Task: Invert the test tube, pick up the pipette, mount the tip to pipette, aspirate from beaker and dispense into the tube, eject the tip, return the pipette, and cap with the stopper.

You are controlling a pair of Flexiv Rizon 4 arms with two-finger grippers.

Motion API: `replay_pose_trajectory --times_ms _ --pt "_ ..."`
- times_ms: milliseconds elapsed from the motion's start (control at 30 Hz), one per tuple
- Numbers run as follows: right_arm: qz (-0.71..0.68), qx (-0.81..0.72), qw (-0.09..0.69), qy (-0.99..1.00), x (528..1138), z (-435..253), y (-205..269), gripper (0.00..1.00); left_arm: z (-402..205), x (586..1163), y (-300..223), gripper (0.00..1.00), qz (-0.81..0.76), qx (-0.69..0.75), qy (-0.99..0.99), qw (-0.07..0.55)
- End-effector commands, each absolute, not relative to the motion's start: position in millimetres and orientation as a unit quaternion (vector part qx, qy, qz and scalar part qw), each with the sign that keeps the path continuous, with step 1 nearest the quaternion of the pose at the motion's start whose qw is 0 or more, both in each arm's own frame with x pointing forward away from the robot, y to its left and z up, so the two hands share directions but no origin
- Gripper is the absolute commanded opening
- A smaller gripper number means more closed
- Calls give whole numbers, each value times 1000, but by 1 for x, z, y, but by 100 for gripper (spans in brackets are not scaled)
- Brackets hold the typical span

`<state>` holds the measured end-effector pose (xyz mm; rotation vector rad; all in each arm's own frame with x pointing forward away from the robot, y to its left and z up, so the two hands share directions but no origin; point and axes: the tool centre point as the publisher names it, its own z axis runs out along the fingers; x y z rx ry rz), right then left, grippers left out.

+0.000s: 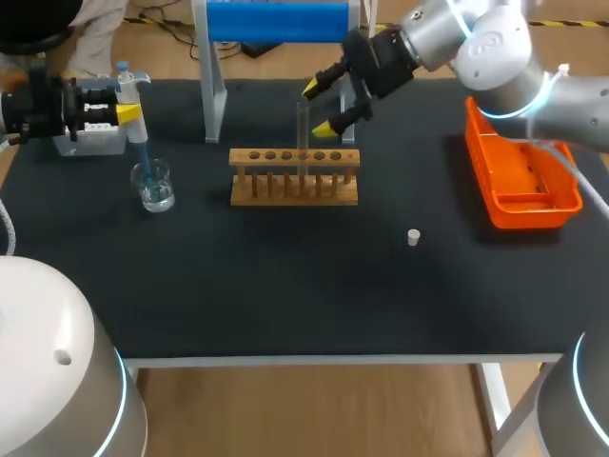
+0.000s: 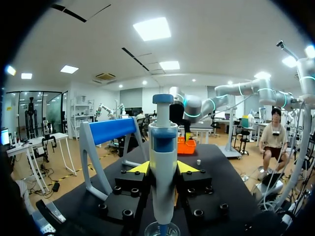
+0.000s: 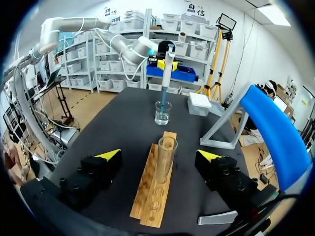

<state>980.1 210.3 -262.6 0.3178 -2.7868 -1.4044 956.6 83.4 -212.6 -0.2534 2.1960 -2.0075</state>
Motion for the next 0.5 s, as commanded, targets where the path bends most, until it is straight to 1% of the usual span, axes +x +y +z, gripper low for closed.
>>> replay_pose_trajectory --times_ms 33,500 --pt "-443 107 7 -890 985 -267 215 100 -212 956 83 0 -670 -85 733 79" --pt "-406 128 -12 -905 982 -292 223 100 -212 956 83 0 -670 -85 733 79"
